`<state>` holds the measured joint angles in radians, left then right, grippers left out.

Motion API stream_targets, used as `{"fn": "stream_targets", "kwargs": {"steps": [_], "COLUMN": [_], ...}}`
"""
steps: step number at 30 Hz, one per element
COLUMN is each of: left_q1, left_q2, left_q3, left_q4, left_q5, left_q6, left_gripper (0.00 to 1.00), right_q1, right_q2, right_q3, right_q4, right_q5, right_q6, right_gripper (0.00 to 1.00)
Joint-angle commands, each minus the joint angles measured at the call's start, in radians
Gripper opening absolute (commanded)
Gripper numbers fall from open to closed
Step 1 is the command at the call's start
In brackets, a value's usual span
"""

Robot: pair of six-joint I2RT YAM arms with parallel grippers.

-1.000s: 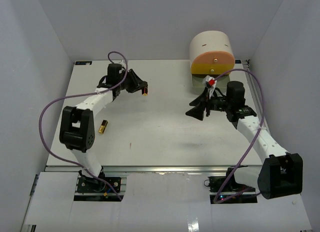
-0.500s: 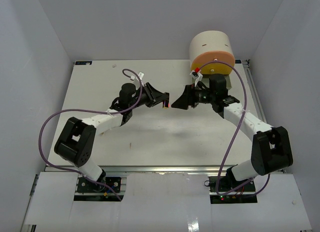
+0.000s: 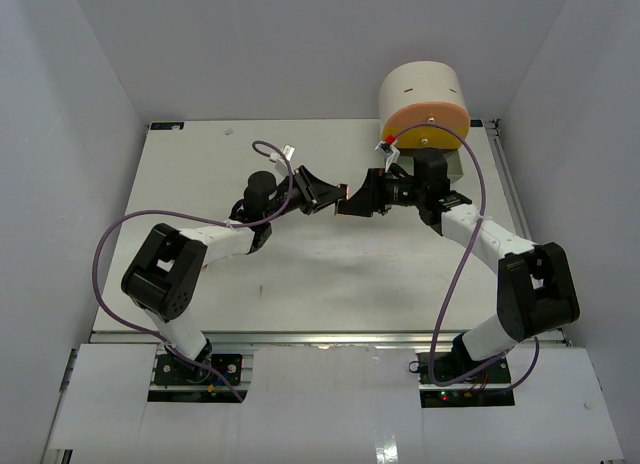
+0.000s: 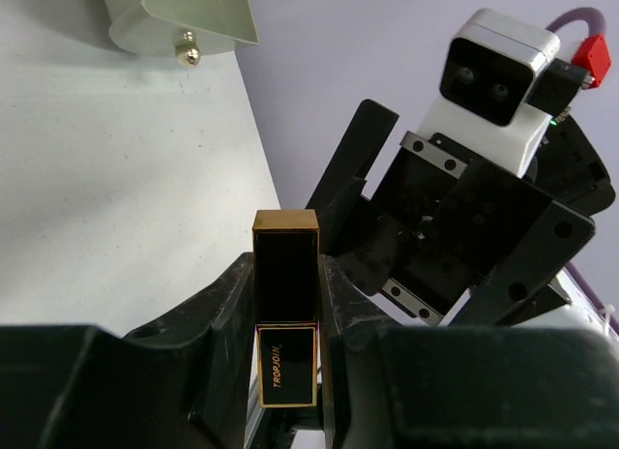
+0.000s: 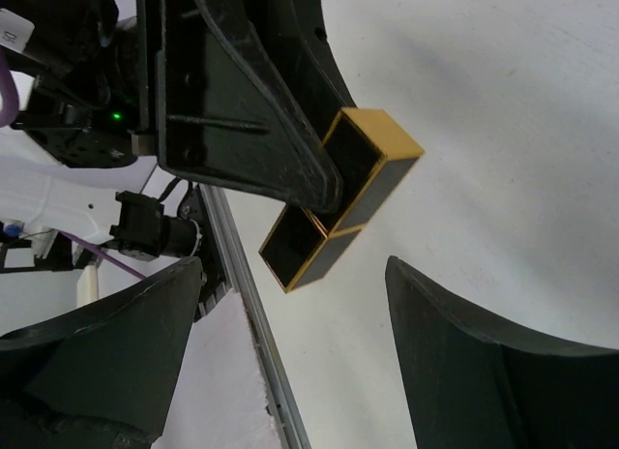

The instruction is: Organize the makeup

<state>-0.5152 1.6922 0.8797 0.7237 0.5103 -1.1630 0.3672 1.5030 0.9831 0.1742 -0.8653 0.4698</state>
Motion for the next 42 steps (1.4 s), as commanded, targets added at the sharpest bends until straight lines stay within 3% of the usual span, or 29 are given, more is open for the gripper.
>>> {"fn": "stream_targets", "kwargs": {"steps": [1, 11, 15, 20, 22, 24, 25, 28, 36, 42], "left_q1": [-0.01, -0.013, -0.013, -0.013, -0.013, -0.013, -0.013, -0.013, -0.013, -0.012], "left_q2": [0.01, 0.025, 0.054, 0.08, 0.088, 0.09, 0.092, 0.098, 0.105, 0.089], "left_q3": [0.011, 0.018, 0.009, 0.013, 0.018, 0.026, 0.029, 0.035, 0.031, 0.05], "left_q4": [0.131, 0.181, 0.245, 0.298, 0.308, 0.312, 0.31, 0.311, 0.367, 0.335], "left_q5": [0.061, 0.125, 0.152, 0.179, 0.189, 0.192, 0.194, 0.195, 0.213, 0.215], "left_q6": [-0.04, -0.056, -0.097, -0.131, -0.136, -0.138, -0.138, -0.144, -0.156, -0.126], "left_gripper": [0.0, 0.02, 0.05, 0.08, 0.13, 0.19, 0.22, 0.34, 0.7, 0.85], "right_q1": [0.003, -0.004, -0.02, -0.028, -0.028, -0.028, -0.028, -0.029, -0.058, -0.076], "right_q2": [0.036, 0.066, 0.079, 0.104, 0.105, 0.1, 0.098, 0.09, 0.059, 0.028], "right_q3": [-0.021, -0.042, -0.067, -0.078, -0.093, -0.103, -0.104, -0.116, -0.151, -0.17], "right_q4": [0.165, 0.269, 0.371, 0.507, 0.568, 0.606, 0.611, 0.632, 0.685, 0.677], "right_q5": [-0.099, -0.151, -0.191, -0.241, -0.256, -0.265, -0.267, -0.273, -0.272, -0.276], "right_q6": [0.087, 0.147, 0.228, 0.331, 0.371, 0.395, 0.396, 0.403, 0.43, 0.41], "right_gripper": [0.8, 0.64, 0.53, 0.47, 0.41, 0.3, 0.19, 0.08, 0.08, 0.08]}}
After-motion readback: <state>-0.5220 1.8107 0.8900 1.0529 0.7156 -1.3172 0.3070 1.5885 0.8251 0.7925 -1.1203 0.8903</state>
